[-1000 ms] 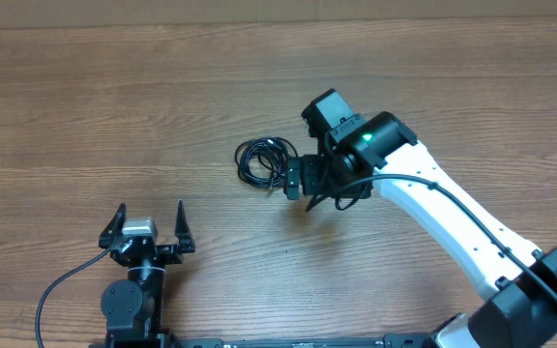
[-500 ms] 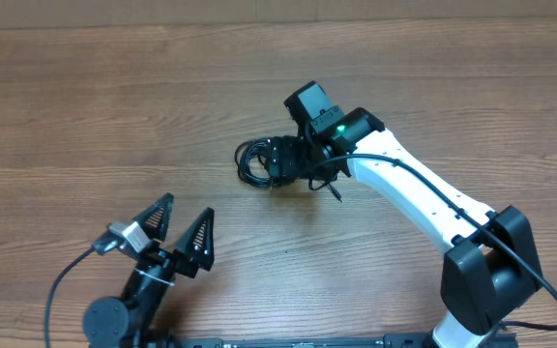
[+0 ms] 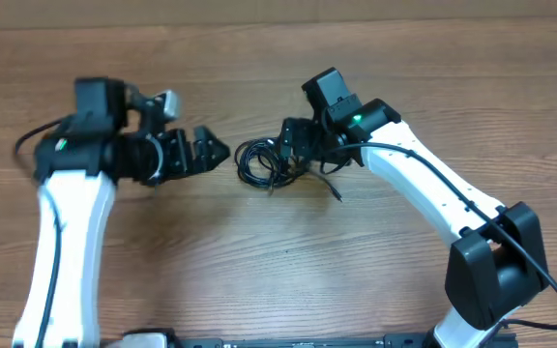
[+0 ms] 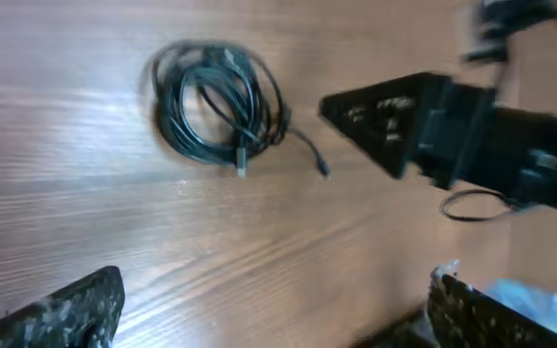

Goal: Untangle cables

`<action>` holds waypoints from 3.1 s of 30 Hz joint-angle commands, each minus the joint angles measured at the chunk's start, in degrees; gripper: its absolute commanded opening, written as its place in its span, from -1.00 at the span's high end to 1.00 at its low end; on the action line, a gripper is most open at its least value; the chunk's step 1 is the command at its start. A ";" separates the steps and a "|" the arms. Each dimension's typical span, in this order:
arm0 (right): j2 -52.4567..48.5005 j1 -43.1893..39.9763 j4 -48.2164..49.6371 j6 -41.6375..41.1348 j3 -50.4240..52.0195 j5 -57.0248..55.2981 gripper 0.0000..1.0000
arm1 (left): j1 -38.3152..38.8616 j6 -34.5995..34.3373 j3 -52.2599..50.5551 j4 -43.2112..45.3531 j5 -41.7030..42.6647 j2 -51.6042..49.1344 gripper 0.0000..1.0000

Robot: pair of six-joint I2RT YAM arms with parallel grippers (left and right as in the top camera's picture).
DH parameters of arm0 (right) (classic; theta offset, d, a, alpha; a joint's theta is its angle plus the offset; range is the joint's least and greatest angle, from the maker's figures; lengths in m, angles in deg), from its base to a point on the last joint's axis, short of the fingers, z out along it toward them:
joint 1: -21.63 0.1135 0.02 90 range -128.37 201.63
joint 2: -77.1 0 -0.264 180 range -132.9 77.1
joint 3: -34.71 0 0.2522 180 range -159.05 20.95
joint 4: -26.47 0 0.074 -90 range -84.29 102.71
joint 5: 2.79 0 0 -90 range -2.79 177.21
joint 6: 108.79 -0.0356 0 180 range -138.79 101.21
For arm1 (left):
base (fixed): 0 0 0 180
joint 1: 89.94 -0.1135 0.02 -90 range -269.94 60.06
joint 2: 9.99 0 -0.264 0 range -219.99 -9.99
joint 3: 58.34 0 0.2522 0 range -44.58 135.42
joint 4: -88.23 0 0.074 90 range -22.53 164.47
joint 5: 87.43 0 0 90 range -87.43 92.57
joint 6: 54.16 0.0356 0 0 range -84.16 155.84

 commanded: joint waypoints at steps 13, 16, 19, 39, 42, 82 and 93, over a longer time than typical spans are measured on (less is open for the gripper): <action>-0.17 -13.97 -8.70 -1.29 -0.76 -0.74 -1.00 | 8.70 -9.55 1.01 11.65 -7.67 -26.01 -1.00; -0.17 -13.97 -8.24 -1.29 -0.76 -0.76 -1.00 | 8.68 -11.89 1.01 14.43 -7.78 -29.66 -0.74; -0.17 -13.97 -8.24 -1.29 -0.76 -0.76 -1.00 | 8.70 -13.79 1.01 15.85 -7.67 -31.26 -0.47; -0.17 -13.97 -8.24 -1.29 -0.76 -0.76 -1.00 | 12.98 -20.63 0.20 20.94 -19.41 -31.47 0.06; -0.17 -13.97 -8.24 -1.29 -0.76 -0.76 -1.00 | 13.20 -20.63 0.20 20.94 -21.09 -31.47 0.34; -0.17 -13.97 -8.24 -1.29 -0.76 -0.76 -1.00 | 14.80 -16.90 7.30 18.10 -13.38 -19.65 0.92; -0.17 -13.97 -8.24 -1.27 -0.76 -0.76 -1.00 | 14.82 -19.15 10.86 29.66 2.10 -3.43 0.92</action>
